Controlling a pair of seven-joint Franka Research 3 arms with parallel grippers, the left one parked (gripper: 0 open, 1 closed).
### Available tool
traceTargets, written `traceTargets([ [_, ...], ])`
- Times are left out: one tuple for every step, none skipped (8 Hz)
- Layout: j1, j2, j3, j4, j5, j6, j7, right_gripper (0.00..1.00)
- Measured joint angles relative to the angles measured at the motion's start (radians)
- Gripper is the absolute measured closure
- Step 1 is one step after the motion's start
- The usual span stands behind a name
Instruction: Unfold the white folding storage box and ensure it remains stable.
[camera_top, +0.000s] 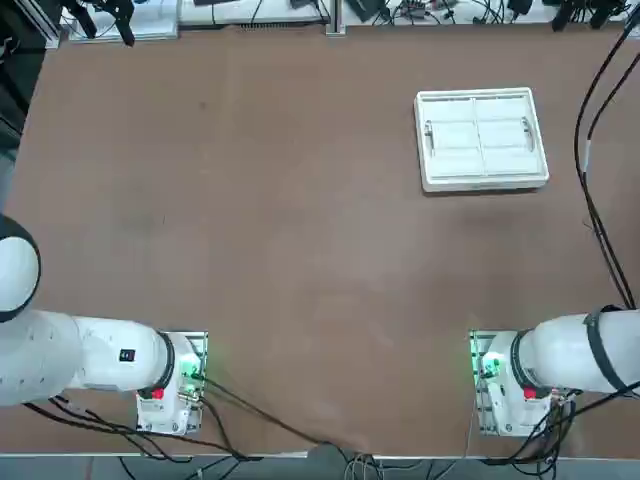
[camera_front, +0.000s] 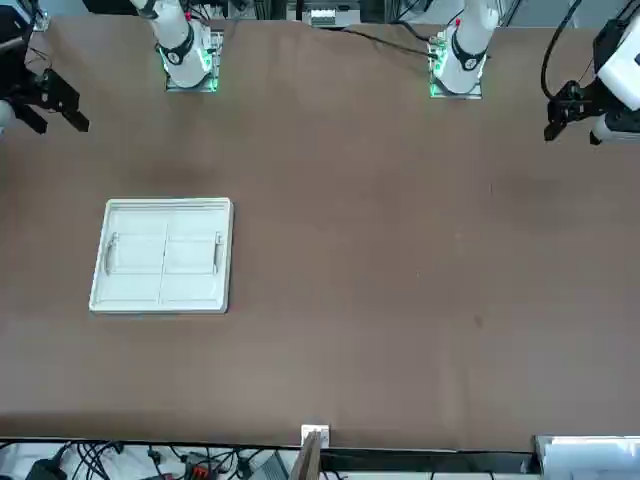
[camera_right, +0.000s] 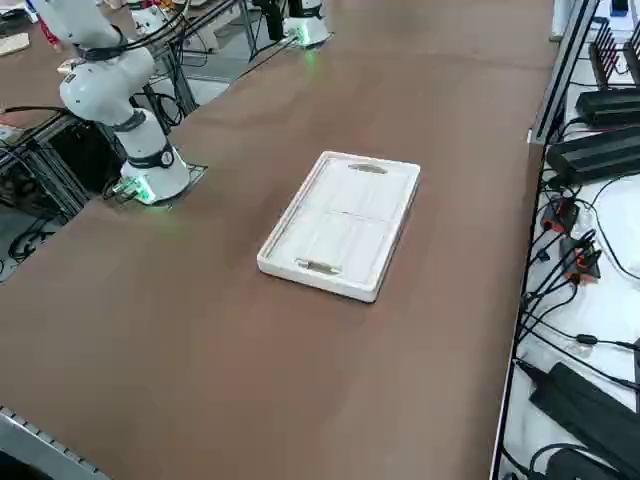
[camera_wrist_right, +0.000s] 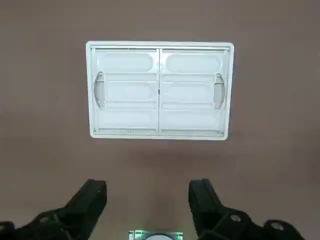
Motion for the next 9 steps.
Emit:
traceTargets([
  [0.0, 0.0, 0.001, 0.0, 0.0, 0.0, 0.0, 0.0],
  [0.0, 0.0, 0.004, 0.002, 0.0, 0.0, 0.0, 0.0],
  [0.001, 0.0, 0.01, 0.008, 0.0, 0.0, 0.0, 0.0],
  [0.002, 0.0, 0.014, 0.014, 0.0, 0.0, 0.0, 0.0],
  [0.008, 0.001, 0.016, 0.014, 0.0, 0.0, 0.007, 0.0],
  [0.024, 0.009, 0.02, 0.008, 0.001, 0.006, 0.033, 0.0],
  [0.06, 0.033, 0.023, -0.006, 0.001, 0.029, 0.083, 0.0],
  [0.106, 0.073, 0.026, -0.023, 0.001, 0.07, 0.156, 0.0],
  [0.157, 0.126, 0.029, -0.04, 0.0, 0.123, 0.25, 0.0],
])
